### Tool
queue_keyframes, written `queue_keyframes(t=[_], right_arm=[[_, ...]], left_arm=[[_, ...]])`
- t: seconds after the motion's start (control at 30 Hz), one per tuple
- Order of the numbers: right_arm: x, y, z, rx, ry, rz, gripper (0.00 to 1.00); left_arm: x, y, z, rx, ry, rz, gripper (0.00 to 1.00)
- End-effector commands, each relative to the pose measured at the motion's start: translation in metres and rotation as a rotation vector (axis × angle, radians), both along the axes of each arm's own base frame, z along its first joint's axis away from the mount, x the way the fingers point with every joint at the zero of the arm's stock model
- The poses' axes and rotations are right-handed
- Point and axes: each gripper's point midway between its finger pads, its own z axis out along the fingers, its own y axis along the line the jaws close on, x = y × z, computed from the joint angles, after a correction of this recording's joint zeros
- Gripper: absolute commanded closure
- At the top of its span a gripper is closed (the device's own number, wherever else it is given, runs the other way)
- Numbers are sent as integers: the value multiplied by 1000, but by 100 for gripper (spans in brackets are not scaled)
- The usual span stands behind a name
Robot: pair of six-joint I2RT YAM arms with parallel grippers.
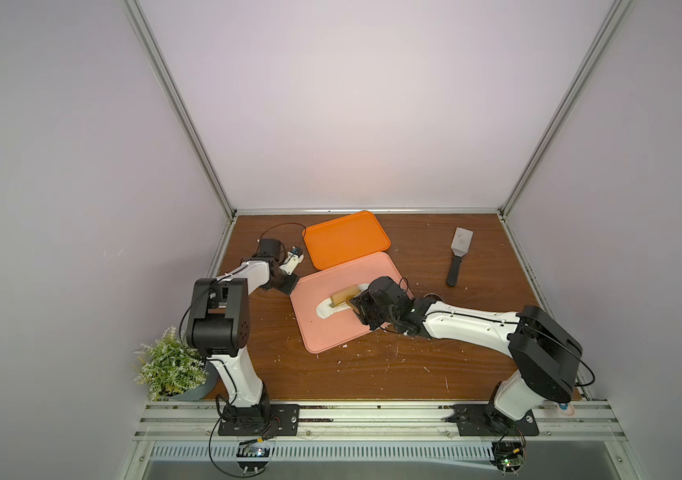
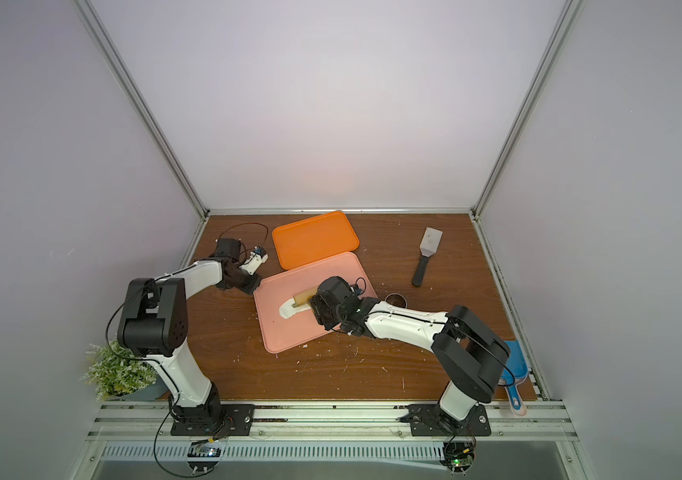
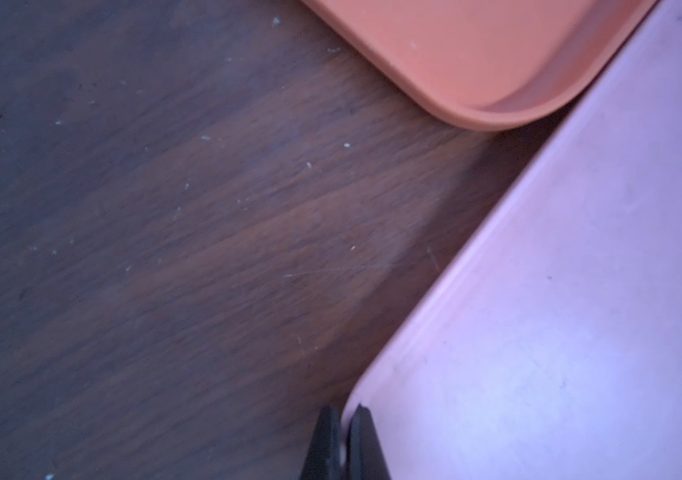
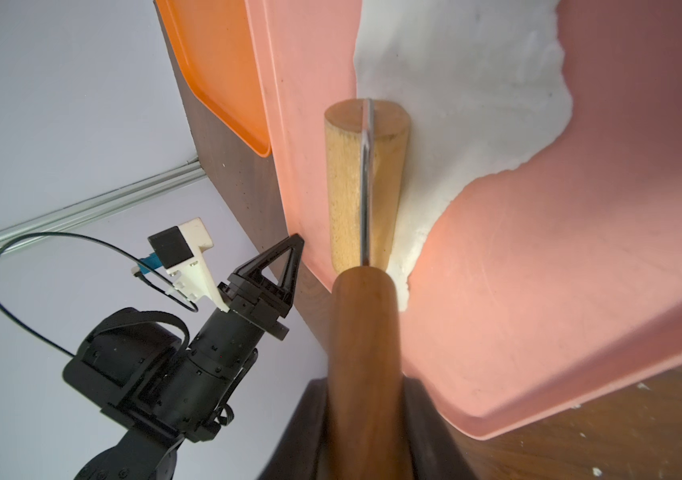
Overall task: Roll out the dumpling wrappers from the dough
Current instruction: Flatten out the dough on the work surface.
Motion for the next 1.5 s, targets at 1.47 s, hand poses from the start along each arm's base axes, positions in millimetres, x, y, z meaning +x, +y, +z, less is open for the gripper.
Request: queue_keyframes(t=[1.47], right_arm=[[5, -14, 108, -152, -223, 135, 100]], left_arm=[[-68, 10, -71, 62, 305, 27, 100]])
